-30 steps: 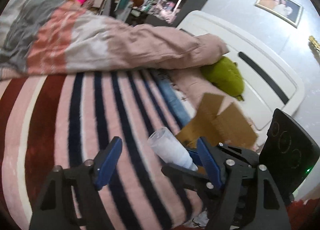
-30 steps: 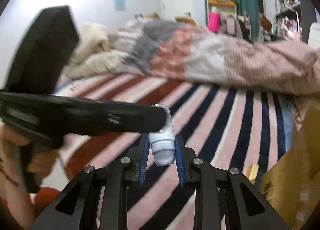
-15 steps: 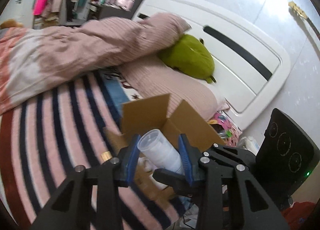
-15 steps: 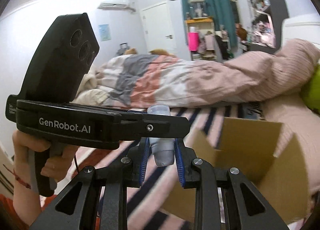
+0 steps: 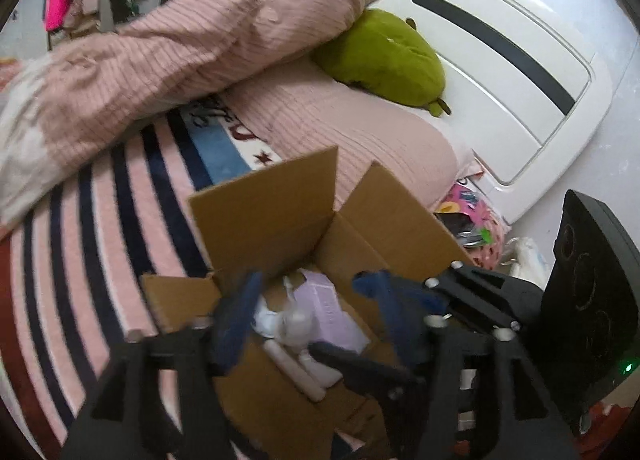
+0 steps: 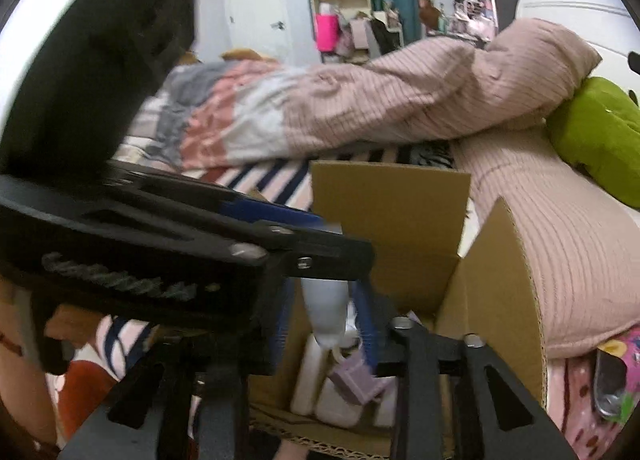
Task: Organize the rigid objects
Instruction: 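Carry the white bottle into the box and open the right gripper, then lower the right gripper onto the gold lipstick tube and grasp it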
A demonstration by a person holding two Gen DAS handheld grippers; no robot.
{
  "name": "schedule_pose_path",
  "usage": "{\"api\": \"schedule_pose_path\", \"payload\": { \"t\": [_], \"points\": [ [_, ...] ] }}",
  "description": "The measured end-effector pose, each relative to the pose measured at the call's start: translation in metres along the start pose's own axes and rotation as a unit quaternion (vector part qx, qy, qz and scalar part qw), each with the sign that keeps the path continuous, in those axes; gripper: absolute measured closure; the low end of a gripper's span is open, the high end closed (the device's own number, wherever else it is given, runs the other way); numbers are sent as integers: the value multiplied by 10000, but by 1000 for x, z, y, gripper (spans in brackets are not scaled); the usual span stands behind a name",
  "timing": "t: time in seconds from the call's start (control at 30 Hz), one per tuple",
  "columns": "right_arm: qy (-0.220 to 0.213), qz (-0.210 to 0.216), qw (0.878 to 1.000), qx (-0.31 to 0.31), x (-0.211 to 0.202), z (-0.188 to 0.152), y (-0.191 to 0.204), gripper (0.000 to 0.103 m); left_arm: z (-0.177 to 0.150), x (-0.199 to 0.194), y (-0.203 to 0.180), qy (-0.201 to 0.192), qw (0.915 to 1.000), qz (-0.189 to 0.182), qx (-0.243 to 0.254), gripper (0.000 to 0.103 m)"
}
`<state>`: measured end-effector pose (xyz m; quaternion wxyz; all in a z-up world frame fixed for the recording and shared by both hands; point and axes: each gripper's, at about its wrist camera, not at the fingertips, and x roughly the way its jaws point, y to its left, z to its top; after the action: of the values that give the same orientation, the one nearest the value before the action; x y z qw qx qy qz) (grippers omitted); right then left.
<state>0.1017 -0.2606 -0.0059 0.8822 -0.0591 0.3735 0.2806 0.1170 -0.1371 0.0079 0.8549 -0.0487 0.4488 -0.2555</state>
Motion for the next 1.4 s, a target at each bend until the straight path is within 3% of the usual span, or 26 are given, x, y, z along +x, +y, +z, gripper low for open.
{"api": "schedule_pose_path", "payload": {
  "t": [0.07,0.23,0.27,0.37,0.5,0.73,0.83,0.97,1.03,1.13,1.27,1.4],
  "points": [
    [-71,37,10000,9,-7,-4,7,50,-8,-21,4,-218,9996,192,1,31],
    [-357,222,9989,-196,-22,0,42,49,-36,-76,33,-680,9957,572,-280,25],
    [-421,278,9984,-253,-25,1,51,49,-43,-87,40,-792,9940,685,-323,19],
    [-569,446,9963,-469,-26,5,83,49,-77,-124,72,-1113,9864,1079,-551,19],
    [-591,761,9924,-769,-15,-1,132,49,-120,-143,119,-1298,9763,1498,-867,19],
    [-181,956,9930,-669,22,-31,170,49,-183,-121,191,-1406,9699,1275,-1528,19],
    [-35,647,9964,-540,46,-44,173,49,-189,-106,208,-1190,9705,1266,-1673,19],
    [305,-125,9990,-310,86,-55,165,49,-192,-102,221,-1243,9681,1154,-1846,19],
    [554,-531,9966,-287,109,-60,160,49,-192,-104,224,-1233,9644,1355,-1910,19],
    [645,-1216,9899,-343,133,-62,150,49,-193,-109,224,-1293,9599,1564,-1936,19],
    [846,-2115,9715,-661,160,-62,137,52,-193,-113,228,-1412,9600,1352,-2005,19],
    [849,-2363,9642,-854,164,-63,132,54,-196,-115,232,-1379,9579,1417,-2082,19]
  ]
}}
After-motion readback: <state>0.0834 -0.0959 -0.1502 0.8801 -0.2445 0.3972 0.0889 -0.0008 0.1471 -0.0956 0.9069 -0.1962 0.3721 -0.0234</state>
